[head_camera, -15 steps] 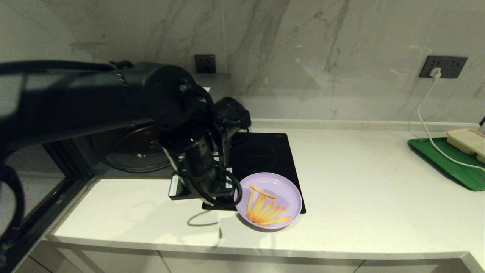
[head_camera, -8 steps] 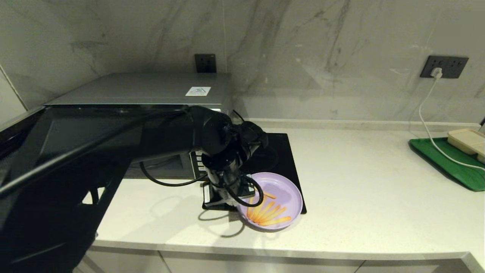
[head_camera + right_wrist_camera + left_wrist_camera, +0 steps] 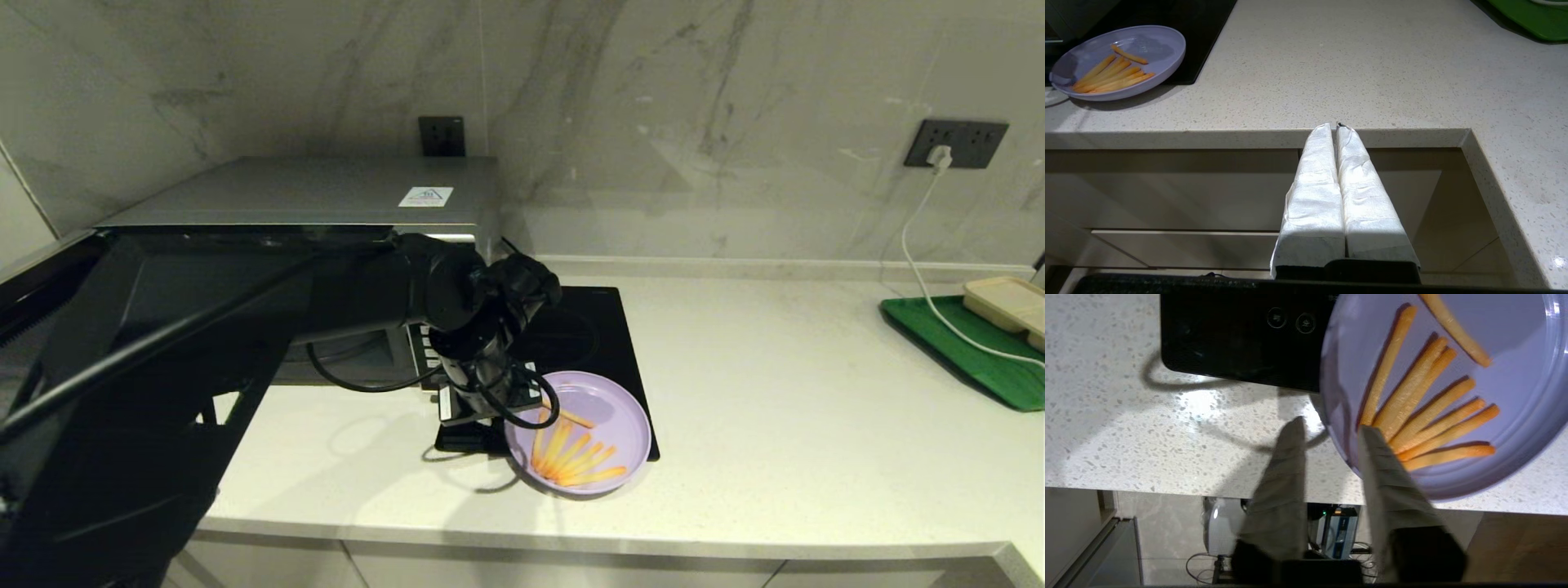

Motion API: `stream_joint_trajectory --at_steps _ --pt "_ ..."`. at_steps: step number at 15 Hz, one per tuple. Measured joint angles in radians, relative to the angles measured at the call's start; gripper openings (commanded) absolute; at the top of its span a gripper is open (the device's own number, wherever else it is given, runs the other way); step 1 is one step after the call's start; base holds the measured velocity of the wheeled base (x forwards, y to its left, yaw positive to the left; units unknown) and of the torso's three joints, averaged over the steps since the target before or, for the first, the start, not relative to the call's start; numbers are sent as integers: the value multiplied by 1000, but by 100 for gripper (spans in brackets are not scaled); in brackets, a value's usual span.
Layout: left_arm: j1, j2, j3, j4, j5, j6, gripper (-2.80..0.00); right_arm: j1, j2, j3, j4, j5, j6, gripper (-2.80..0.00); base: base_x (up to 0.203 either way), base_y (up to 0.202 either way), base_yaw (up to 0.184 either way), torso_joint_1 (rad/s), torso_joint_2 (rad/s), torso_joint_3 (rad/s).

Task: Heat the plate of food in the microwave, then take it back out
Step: Put the plate in the microwave oven

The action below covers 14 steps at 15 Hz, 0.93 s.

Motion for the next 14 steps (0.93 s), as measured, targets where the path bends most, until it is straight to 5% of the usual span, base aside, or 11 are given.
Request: stream_joint_trajectory --at_steps 14 --pt "0 67 0 14 12 -29 0 0 0 0 0 0 0 -280 0 0 0 0 0 0"
